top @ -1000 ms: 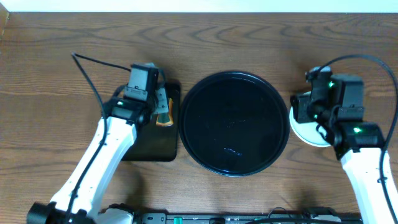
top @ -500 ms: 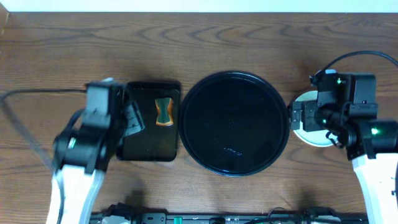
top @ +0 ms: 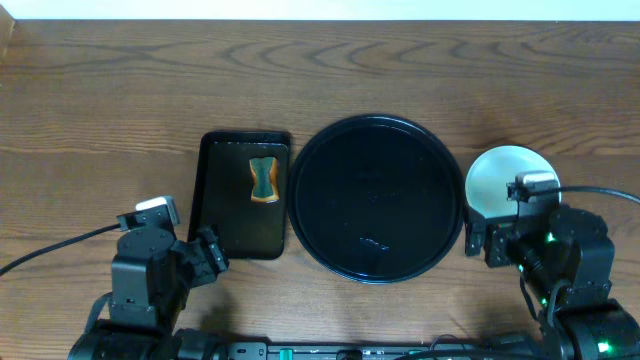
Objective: Clean dirty plates on tray and stack at the side
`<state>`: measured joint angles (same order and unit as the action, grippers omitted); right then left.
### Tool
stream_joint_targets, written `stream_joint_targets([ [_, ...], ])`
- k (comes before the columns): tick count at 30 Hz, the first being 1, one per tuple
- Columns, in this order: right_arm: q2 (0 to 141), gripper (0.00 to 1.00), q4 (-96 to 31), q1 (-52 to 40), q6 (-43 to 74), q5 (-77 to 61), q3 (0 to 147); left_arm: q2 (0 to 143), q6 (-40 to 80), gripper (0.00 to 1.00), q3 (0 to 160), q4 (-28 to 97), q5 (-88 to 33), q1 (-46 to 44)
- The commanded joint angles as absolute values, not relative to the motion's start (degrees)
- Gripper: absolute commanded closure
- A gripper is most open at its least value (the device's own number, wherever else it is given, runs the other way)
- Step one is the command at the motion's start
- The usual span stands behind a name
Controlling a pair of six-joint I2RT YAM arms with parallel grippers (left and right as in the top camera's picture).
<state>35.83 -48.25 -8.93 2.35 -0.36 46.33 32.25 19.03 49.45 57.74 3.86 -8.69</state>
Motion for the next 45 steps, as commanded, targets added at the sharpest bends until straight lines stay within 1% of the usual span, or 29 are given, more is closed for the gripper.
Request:
stream_joint_targets([
  [1, 35.22, 0.01, -51.27, -9.37, 3.36, 0.6, 45.12, 32.4, 18.04, 0.18, 48.97, 57.89, 3.22, -8.58],
  [7, 35.31, 0.01, -59.88, -9.37, 3.36, 0.6, 45.12, 32.47, 18.04, 0.18, 48.97, 57.87, 3.22, -8.58],
  [12, 35.31, 0.01, -64.36, -9.37, 3.36, 0.62, 45.12, 32.47, 18.04, 0.18, 48.97, 57.87, 3.22, -8.58],
  [18, 35.31, 0.01, -65.49, -9.37, 3.33, 0.69, 45.12, 32.47, 18.04, 0.18, 48.97, 57.87, 3.22, -8.58],
  [19, 35.31, 0.01, -65.6, -9.37, 3.33, 2.39, 45.12, 32.47, 18.04, 0.18, 48.97, 57.87, 3.22, -8.58],
  [21, 34.17, 0.01, -65.58, -9.41, 3.42, 6.11, 45.08, 32.47, 18.04, 0.18, 48.97, 57.87, 3.22, -8.58],
  [29, 26.87, 0.01, -65.08, -9.39, 3.36, 6.0, 44.86, 32.47, 18.04, 0.18, 48.97, 57.87, 3.22, -8.58],
  [32, 22.74, 0.01, -61.82, -9.3, 3.36, 5.96, 44.05, 32.47, 18.04, 0.18, 48.97, 57.87, 3.22, -8.58],
  [36, 16.73, 0.01, -52.66, -9.32, 3.36, 5.96, 39.72, 32.47, 18.04, 0.17, 48.97, 57.87, 3.22, -8.58],
  [45, 3.68, 0.01, -22.13, -9.3, 3.36, 4.03, 20.4, 32.47, 18.04, 0.17, 48.97, 57.87, 3.22, -8.58],
])
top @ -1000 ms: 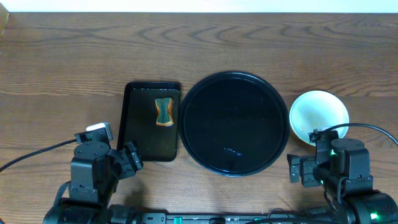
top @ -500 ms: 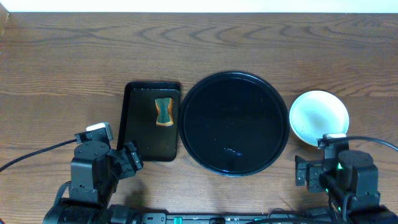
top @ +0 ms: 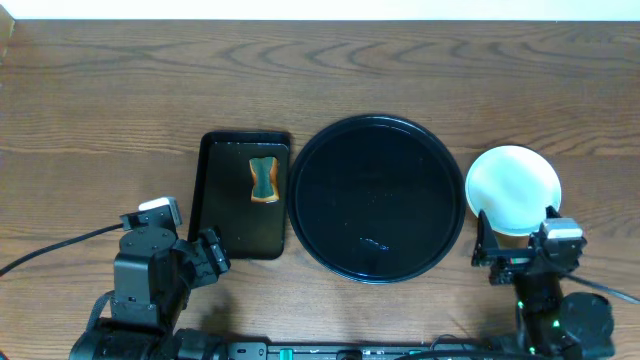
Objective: Clean dirty plates on tray and stack at the side
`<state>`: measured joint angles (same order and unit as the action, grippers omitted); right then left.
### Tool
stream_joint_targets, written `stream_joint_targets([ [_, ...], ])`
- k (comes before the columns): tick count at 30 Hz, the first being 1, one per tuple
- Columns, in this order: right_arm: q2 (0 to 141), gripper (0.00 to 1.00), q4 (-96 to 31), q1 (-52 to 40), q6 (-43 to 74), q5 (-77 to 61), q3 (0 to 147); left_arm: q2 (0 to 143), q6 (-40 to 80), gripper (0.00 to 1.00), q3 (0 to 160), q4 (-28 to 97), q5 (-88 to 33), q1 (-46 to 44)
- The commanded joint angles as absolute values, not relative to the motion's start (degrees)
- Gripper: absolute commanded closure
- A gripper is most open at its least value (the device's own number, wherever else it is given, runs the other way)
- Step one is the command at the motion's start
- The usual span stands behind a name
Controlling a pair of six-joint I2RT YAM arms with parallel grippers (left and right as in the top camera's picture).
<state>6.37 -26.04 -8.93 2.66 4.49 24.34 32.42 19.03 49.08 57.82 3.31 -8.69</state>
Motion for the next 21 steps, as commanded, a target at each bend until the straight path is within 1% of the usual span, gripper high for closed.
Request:
stream_joint_targets([
  [1, 2.63, 0.01, -19.09, -9.3, 3.36, 4.05, 18.35, 32.47, 18.04, 0.17, 48.97, 57.87, 3.22, -8.58],
  [5, 0.27, 0.01, -8.08, -8.58, 3.36, 4.05, 11.07, 32.47, 18.04, 0.17, 48.97, 57.87, 3.22, -8.58],
  [9, 0.3, 0.01, -0.32, -8.56, 3.33, 3.46, 5.26, 32.47, 18.04, 0.17, 48.97, 57.87, 3.22, -8.58],
  [13, 0.3, 0.01, 0.67, -8.56, 3.31, 0.23, 0.58, 32.47, 18.04, 0.17, 48.97, 57.87, 3.22, -8.58],
  [16, 0.3, 0.01, -4.43, -8.56, 2.44, -1.78, 0.32, 32.47, 18.04, 0.17, 48.97, 57.87, 3.22, -8.58],
  [21, 0.32, 0.01, -4.19, -8.56, 1.21, -1.76, 0.32, 32.47, 18.04, 0.17, 48.97, 57.87, 3.22, -8.58],
])
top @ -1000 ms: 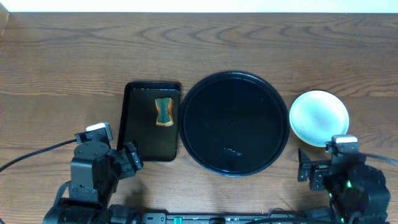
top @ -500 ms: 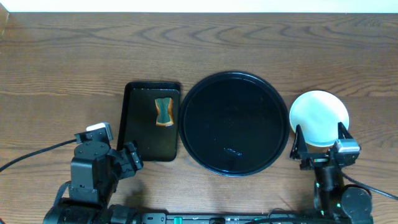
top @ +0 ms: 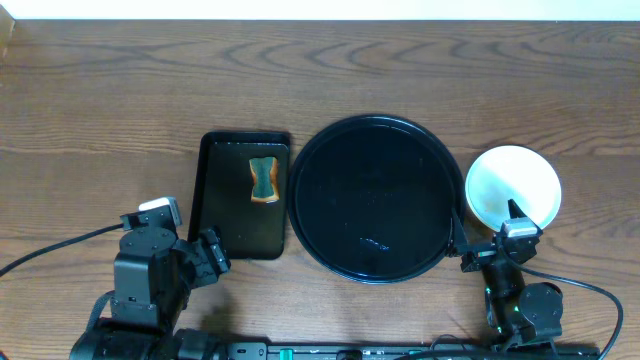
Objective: Clean dirty plates on tray and stack at the side
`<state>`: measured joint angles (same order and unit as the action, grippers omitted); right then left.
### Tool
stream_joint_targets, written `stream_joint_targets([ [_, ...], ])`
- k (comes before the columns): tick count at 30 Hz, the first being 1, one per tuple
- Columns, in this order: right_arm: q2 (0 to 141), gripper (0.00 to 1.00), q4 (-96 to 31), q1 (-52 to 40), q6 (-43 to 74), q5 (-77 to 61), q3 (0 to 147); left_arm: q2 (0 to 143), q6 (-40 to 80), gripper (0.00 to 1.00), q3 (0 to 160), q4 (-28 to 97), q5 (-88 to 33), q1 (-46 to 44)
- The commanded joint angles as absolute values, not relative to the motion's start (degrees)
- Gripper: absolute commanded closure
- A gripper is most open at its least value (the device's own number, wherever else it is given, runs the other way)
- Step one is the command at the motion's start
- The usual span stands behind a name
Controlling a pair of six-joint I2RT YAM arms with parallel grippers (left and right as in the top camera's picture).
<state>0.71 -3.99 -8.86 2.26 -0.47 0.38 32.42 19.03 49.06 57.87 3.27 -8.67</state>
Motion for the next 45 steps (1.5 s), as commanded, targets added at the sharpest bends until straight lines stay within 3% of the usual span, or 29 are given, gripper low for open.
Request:
stream_joint_targets([
  [1, 0.32, 0.01, -4.16, -8.56, 1.21, -1.76, 0.32, 32.47, 18.04, 0.17, 48.97, 57.87, 3.22, -8.58],
  [24, 0.34, 0.01, -4.16, -8.56, 1.21, -1.76, 0.32, 32.47, 18.04, 0.17, 48.97, 57.87, 3.25, -8.58],
  [25, 0.34, 0.01, -4.16, -8.56, 1.21, -1.76, 0.32, 32.47, 18.02, 0.05, 48.97, 57.87, 3.25, -8.58],
  [30, 0.34, 0.01, -4.16, -8.56, 1.21, -1.76, 0.32, 31.51, 17.93, 0.05, 48.9, 59.53, 3.27, -8.03],
  [45, 0.34, 0.01, -4.16, -8.56, 1.21, -1.76, 0.32, 10.81, 13.52, 0.05, 19.53, 24.05, -2.02, -1.19],
])
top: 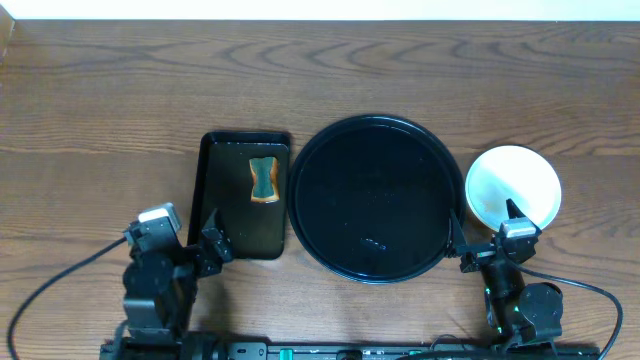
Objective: Clean dirty plates on tray and stack at the side
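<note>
A white plate [513, 186] lies on the table right of the round black tray [375, 198], which carries no plate. The right gripper [482, 224] is at the plate's near-left edge, between plate and tray, with its fingers spread open and nothing in them. At the near-left corner of the rectangular black tray [240, 235], the left gripper [208, 245] is open and empty too. A tan and green sponge [264, 180] rests in that tray's far part.
Both arm bases sit folded at the table's near edge. Their cables run off to the left and right. Brown wooden table [320, 80] stretches behind the trays.
The left arm has drawn back toward the near edge, its gripper now a little closer to the rectangular tray's corner. Right arm, plate, sponge and trays are unchanged.
The right gripper first hung over the white plate's near edge. It then stood back off the plate near the table's front. After that the right arm was folded low, its gripper between plate and round tray. The left arm has only shifted now.
</note>
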`<state>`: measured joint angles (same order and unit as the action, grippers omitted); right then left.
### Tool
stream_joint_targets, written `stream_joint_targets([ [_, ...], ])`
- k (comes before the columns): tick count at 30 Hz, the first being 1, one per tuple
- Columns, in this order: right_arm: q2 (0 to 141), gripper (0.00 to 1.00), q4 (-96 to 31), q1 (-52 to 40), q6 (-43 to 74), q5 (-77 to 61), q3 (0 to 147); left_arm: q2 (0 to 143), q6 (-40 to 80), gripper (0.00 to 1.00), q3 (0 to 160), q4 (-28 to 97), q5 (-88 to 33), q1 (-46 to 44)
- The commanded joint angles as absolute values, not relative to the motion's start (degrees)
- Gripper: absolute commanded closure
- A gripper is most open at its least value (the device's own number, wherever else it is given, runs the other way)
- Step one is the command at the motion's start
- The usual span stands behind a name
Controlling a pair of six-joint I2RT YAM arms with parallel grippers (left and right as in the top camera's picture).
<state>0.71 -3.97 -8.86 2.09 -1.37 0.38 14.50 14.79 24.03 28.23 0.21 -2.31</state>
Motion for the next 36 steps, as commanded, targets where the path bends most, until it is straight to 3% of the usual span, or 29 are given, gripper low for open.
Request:
stream_joint_targets([
  [1, 0.34, 0.01, -4.16, -8.56, 1.21, -1.76, 0.32, 9.34, 13.52, 0.05, 17.37, 20.95, -2.2, -0.84],
  [13, 0.34, 0.01, -4.16, -8.56, 1.21, -1.76, 0.32, 0.08, 7.51, 0.05, 1.15, -6.5, -2.2, 0.73],
  [22, 0.34, 0.01, -4.16, -8.56, 1.21, -1.76, 0.32, 0.08, 5.8, 0.05, 0.21, 4.29, -2.13, 0.73],
  [36, 0.34, 0.01, -4.16, -8.56, 1.21, -1.76, 0.32, 0.23, 5.8, 0.05, 0.23, 3.86, -2.15, 0.73],
])
